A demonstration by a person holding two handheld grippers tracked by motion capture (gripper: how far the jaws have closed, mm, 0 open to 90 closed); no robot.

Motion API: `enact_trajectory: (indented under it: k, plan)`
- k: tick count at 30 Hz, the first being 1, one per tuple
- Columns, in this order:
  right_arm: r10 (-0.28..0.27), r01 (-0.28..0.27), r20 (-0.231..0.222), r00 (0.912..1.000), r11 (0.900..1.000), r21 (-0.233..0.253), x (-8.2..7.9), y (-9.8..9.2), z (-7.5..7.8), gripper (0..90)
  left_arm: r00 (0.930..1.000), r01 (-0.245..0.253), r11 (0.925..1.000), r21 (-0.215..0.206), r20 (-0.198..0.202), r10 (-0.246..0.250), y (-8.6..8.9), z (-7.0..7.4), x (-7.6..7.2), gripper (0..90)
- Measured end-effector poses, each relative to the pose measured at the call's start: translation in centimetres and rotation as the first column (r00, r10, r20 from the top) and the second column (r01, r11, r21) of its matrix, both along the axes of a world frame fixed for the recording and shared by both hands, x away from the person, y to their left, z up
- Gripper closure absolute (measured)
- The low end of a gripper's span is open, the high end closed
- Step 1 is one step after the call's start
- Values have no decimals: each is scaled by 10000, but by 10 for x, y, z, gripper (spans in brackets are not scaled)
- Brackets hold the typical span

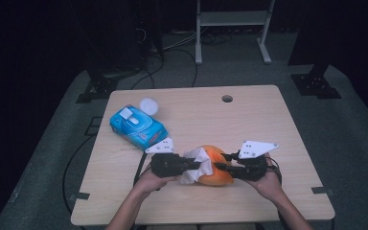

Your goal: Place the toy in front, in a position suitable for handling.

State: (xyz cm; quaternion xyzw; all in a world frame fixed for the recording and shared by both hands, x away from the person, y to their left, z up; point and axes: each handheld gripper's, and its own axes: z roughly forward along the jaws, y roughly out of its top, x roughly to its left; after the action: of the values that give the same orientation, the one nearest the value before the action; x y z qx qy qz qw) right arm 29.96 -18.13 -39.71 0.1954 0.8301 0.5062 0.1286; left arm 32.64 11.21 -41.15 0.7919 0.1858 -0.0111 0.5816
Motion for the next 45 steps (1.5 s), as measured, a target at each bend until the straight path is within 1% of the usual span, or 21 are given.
enact_trajectory:
  k: [1, 2, 3, 4, 5, 7, 9, 10, 11, 13, 16, 19, 22, 27, 32, 33, 35, 36, 39, 42, 45]
  plan:
    - [121, -118, 80, 9999, 9995, -284, 1, 2, -3, 642, 9999, -135, 9997, 209, 91, 133, -1, -2, 0, 826]
    - [289, -292, -72, 9996, 9983, -503, 2, 3, -8, 627, 9998, -201, 9987, 462, 70, 198, -3, -6, -1, 825]
    - [480, -504, -402, 9980, 9968, -627, 4, 4, -15, 611, 9999, -91, 9982, 593, -69, 95, -6, -12, -1, 825]
    - [552, -586, -536, 9970, 9963, -632, 4, 4, -21, 587, 9996, 31, 9983, 575, -264, -16, -9, -17, -1, 826]
    - [515, -554, -719, 9961, 9970, -543, 4, 1, -23, 542, 9993, 140, 9980, 610, -359, -119, -12, -21, -2, 827]
    - [372, -435, -1390, 9896, 9981, -432, 6, -8, -19, 457, 9983, 481, 9957, 786, -369, -453, -20, -23, -6, 829]
    - [251, -241, -1893, 9816, 9997, 78, 5, -17, -14, 418, 9948, 965, 9912, 905, -420, -930, -26, -22, -10, 829]
    - [347, -298, -2037, 9784, 9992, 271, 5, -19, -14, 409, 9911, 1268, 9879, 898, -525, -1224, -29, -22, -11, 829]
    - [316, -287, -1978, 9797, 9994, 178, 4, -18, -14, 417, 9892, 1409, 9858, 913, -532, -1364, -30, -21, -13, 828]
    - [230, -261, -1830, 9828, 9996, -144, 3, -13, -19, 469, 9882, 1458, 9869, 691, -578, -1420, -28, -18, -12, 821]
    - [383, -404, -1996, 9791, 9992, -66, 5, -11, -21, 519, 9929, 1025, 9947, 97, -613, -1017, -16, -12, -6, 824]
    - [728, -777, -1824, 9805, 9968, -202, 2, -8, -21, 530, 9976, 543, 9985, 122, -449, -537, -10, -10, -3, 826]
    - [776, -848, -1700, 9824, 9958, -355, 2, -8, -21, 537, 9989, 458, 9972, 587, -155, -449, -11, -12, -3, 825]
    - [881, -997, -1553, 9839, 9926, -688, 0, -13, -19, 572, 9993, 360, 9966, 737, -113, -353, -6, -13, -1, 827]
    - [916, -1028, -1690, 9813, 9930, -589, 1, -19, -20, 571, 9996, -49, 9973, 727, -290, 70, 3, -16, 2, 825]
    - [935, -1047, -1695, 9811, 9928, -584, 1, -20, -21, 571, 9996, -62, 9966, 827, -260, 84, 3, -17, 2, 824]
    - [956, -1064, -1659, 9815, 9926, -578, 1, -19, -21, 571, 9998, -126, 9886, 1499, 171, 101, -2, -18, 0, 823]
    - [974, -1089, -1602, 9823, 9920, -643, 1, -17, -21, 572, 9996, -156, 9864, 1634, 250, 117, -4, -19, 0, 823]
    - [1019, -1158, -1468, 9839, 9892, -897, 0, -15, -20, 581, 9996, -144, 9873, 1584, 281, 101, -5, -20, 0, 824]
    - [1046, -1177, -1524, 9828, 9899, -796, -1, -16, -21, 582, 9993, -153, 9858, 1674, 366, 93, -3, -18, 0, 824]
    - [1077, -1204, -1446, 9836, 9893, -821, -1, -15, -20, 584, 9997, -197, 9889, 1476, 197, 169, -1, -21, 1, 821]
